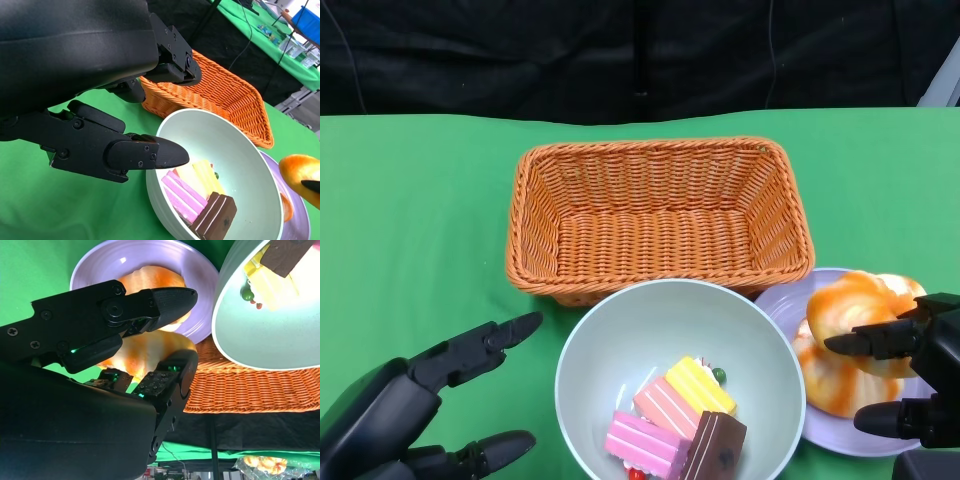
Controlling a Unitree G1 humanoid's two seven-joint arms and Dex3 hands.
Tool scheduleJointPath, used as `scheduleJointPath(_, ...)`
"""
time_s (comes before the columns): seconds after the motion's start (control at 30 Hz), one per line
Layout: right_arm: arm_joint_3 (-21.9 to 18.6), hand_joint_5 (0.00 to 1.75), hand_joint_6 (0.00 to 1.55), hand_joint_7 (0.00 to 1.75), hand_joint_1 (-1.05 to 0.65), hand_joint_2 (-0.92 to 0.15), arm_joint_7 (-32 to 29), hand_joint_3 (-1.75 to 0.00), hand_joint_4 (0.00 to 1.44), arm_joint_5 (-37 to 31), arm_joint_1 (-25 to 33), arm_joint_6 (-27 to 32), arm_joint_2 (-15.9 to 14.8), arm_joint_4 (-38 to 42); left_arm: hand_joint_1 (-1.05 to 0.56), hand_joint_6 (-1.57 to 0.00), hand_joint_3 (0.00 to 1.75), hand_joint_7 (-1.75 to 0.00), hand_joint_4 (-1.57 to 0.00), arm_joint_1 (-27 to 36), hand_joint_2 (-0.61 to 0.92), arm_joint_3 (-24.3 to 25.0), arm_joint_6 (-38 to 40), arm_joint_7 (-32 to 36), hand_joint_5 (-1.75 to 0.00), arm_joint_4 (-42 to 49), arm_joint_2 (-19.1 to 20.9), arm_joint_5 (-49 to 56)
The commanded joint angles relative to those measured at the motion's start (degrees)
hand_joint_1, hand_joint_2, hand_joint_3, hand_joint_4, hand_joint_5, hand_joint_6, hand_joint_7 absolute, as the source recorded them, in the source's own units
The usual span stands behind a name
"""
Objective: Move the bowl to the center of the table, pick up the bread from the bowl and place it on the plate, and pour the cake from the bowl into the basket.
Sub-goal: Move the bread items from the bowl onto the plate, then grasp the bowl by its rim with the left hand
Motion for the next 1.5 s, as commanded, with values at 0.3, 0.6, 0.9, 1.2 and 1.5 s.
scheduleJointPath(0.3, -1.02, 0.43, 0.43, 0.0, -0.65, -0.92, -0.91, -0.15, 1.06, 0.16, 0.89, -1.22, -0.87, -0.96, -0.53, -0.38, 0.33, -0.02, -0.26, 0.3, 0.92, 0.06, -1.12, -0.46, -0.56, -0.67, -0.41, 0.43)
scheduleJointPath(0.6, -1.69, 0.91, 0.43, 0.02, -0.65, -0.92, -0.19, -0.13, 1.16, 1.12, 1.23, -2.13, -1.3, -1.73, -0.52, -0.38, 0.32, -0.02, -0.27, 0.54, 0.92, -0.04, -1.27, -0.38, -0.55, -0.75, -0.8, 0.32)
scheduleJointPath(0.9, -1.33, 0.51, 0.8, 0.1, -0.68, -0.92, 2.49, -0.19, 0.5, -0.22, 0.74, 0.24, -1.56, -3.25, -0.54, -0.38, 0.33, -0.01, -0.27, 0.59, 0.92, 0.12, -1.22, -0.51, -0.54, -1.03, -0.76, 0.63)
scheduleJointPath(1.2, -1.25, 0.44, 0.67, 0.01, -0.68, -0.92, 2.33, -0.21, 0.41, -0.19, 1.26, 0.58, -1.22, -3.89, -0.54, -0.38, 0.33, -0.01, -0.28, 0.74, 0.92, 0.13, -1.5, -0.4, -0.53, -1.06, -0.8, 0.75)
scheduleJointPath(1.5, -1.67, 0.45, 0.59, 0.0, -0.65, -0.92, -0.3, -0.15, 0.44, 1.16, 1.95, -0.54, -0.24, -3.94, -0.53, -0.38, 0.33, -0.01, -0.28, 0.73, 0.92, 0.26, -2.09, -0.3, -0.53, -0.83, -0.94, 0.51)
